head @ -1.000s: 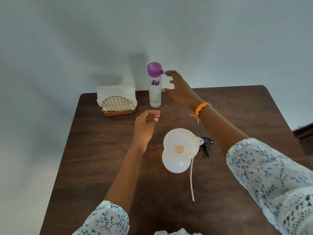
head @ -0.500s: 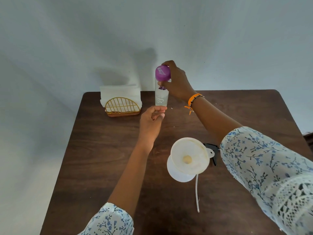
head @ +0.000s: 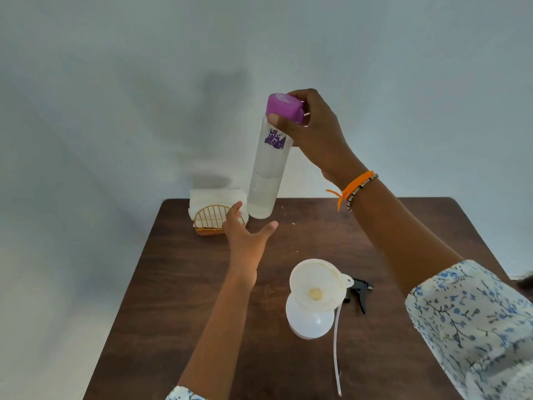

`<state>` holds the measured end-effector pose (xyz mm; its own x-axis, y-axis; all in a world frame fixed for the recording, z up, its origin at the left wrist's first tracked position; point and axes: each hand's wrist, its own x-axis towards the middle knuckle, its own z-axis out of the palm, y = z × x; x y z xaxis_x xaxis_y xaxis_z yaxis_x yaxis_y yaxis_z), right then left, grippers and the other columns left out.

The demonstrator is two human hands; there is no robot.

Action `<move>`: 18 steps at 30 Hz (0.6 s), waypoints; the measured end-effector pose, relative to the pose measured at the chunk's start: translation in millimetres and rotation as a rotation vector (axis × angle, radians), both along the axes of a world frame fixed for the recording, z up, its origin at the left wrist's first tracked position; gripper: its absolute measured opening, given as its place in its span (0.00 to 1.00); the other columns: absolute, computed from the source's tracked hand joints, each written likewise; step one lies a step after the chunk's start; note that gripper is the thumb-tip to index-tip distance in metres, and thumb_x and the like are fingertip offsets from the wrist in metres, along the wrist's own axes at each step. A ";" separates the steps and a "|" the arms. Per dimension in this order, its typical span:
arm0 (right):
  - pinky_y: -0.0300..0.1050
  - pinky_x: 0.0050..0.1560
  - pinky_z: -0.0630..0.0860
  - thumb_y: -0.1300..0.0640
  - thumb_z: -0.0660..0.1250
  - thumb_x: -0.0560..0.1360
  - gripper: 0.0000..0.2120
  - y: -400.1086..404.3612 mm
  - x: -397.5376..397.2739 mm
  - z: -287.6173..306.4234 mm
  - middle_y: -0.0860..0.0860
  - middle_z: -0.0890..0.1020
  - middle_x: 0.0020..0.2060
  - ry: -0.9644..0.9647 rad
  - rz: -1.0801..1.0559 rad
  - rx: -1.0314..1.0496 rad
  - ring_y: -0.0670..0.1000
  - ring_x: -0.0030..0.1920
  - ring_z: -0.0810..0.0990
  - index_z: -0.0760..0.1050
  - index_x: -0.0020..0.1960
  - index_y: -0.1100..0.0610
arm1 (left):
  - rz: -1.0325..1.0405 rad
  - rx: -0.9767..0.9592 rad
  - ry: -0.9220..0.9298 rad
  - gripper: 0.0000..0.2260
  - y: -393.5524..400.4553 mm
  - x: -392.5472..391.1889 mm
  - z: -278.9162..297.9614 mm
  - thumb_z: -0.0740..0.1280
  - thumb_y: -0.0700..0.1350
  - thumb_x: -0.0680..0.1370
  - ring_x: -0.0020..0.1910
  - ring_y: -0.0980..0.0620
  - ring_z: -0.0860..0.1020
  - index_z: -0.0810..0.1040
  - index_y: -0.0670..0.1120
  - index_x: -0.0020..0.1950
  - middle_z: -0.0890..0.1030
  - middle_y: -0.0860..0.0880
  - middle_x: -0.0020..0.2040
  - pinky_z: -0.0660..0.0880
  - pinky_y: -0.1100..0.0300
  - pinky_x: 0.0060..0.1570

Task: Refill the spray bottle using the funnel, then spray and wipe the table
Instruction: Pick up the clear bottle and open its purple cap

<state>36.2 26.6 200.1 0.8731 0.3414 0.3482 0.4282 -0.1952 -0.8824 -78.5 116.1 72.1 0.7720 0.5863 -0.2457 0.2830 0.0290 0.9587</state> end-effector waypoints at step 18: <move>0.34 0.43 0.76 0.53 0.70 0.72 0.18 -37.2 -80.4 61.3 0.49 0.76 0.52 -0.053 -0.029 0.116 0.48 0.48 0.77 0.70 0.59 0.56 | -0.075 0.255 -0.253 0.32 -54.9 -43.5 51.2 0.77 0.50 0.66 0.53 0.55 0.73 0.67 0.51 0.65 0.73 0.54 0.53 0.69 0.74 0.40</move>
